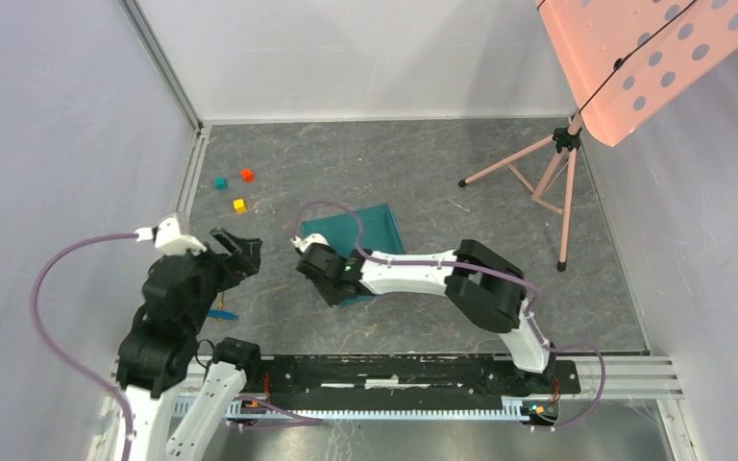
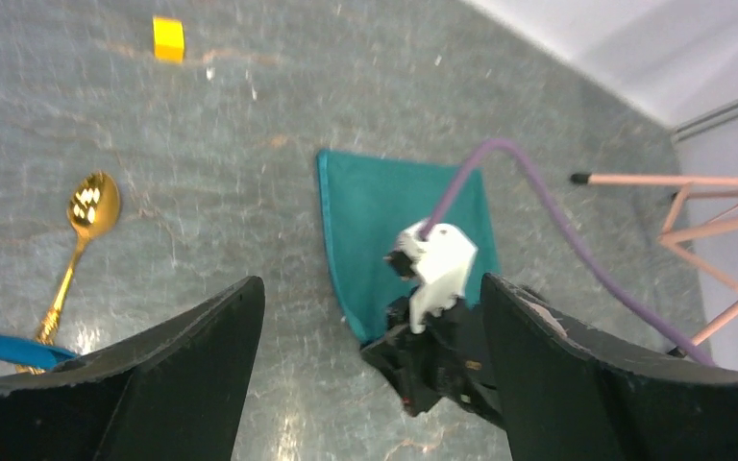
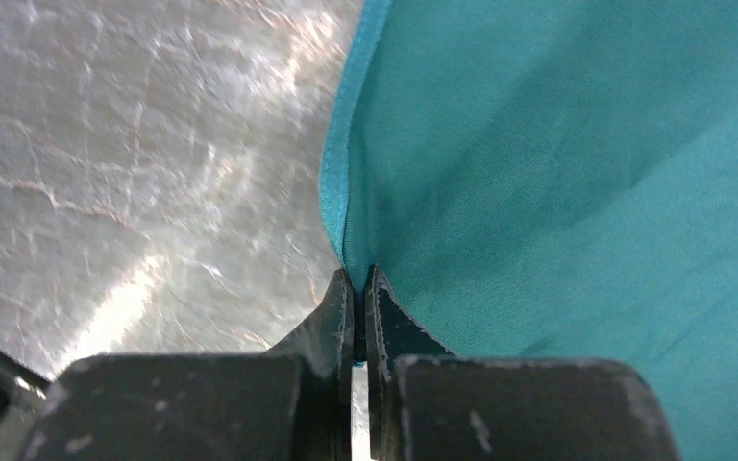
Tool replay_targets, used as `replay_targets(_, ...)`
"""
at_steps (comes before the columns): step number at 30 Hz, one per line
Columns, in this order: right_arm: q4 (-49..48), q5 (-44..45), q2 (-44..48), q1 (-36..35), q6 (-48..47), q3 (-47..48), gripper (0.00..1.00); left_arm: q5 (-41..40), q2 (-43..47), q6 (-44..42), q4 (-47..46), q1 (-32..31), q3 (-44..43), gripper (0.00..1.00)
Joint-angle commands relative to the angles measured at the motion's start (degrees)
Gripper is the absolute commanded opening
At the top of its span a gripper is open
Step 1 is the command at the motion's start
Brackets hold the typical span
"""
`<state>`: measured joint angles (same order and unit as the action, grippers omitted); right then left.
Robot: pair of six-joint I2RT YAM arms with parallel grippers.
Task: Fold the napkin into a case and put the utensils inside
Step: Pick up the lower triangle-folded napkin from the center of the board.
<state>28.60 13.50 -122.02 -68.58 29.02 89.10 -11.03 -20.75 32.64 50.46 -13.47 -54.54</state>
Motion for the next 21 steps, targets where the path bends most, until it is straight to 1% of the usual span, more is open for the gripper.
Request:
replay_targets(1,-17.55,-7.03,9.89,3.09,-2.84,-14.24,0.0,3.45,-10.7,7.57,-1.33,0.12,3.46,0.9)
replay_targets(4,-27.85,-12.38,16.17,4.92,-2.82,-23.43,0.0,6.88,-19.1,15.71,-2.88,0.12,5.84,0.93)
replay_targets(6,-33.54,-15.85,19.2,5.87,-2.69,-27.99,0.0,10.57,-24.38,19.41,-6.63,0.12,7.54,0.94)
replay_targets(10,-42.31,-22.54,23.78,8.17,-1.31,-35.97,0.0,20.27,-35.4,24.11,-17.99,0.9,10.31,0.98)
replay_targets(12,-46.65,-25.04,25.72,9.01,-0.26,-40.0,0.0,24.44,-41.8,25.32,-23.35,1.7,11.47,1.0)
replay_targets(14,-50.09,-27.38,27.36,9.83,0.55,-43.05,0.0,26.95,-48.4,24.86,-28.43,2.56,12.25,1.0)
replay_targets(16,-53.0,-28.63,28.61,10.68,1.23,-45.75,0.0,27.26,-53.66,23.52,-31.09,3.27,12.27,1.0)
replay_targets(18,-55.58,-30.35,29.12,11.81,2.03,-47.72,0.0,27.67,-57.45,22.92,-36.28,3.37,13.2,1.0)
replay_targets(21,-58.63,-32.07,29.42,13.24,3.01,-50.11,0.0,29.14,-62.12,25.88,-42.44,3.37,15.79,0.96)
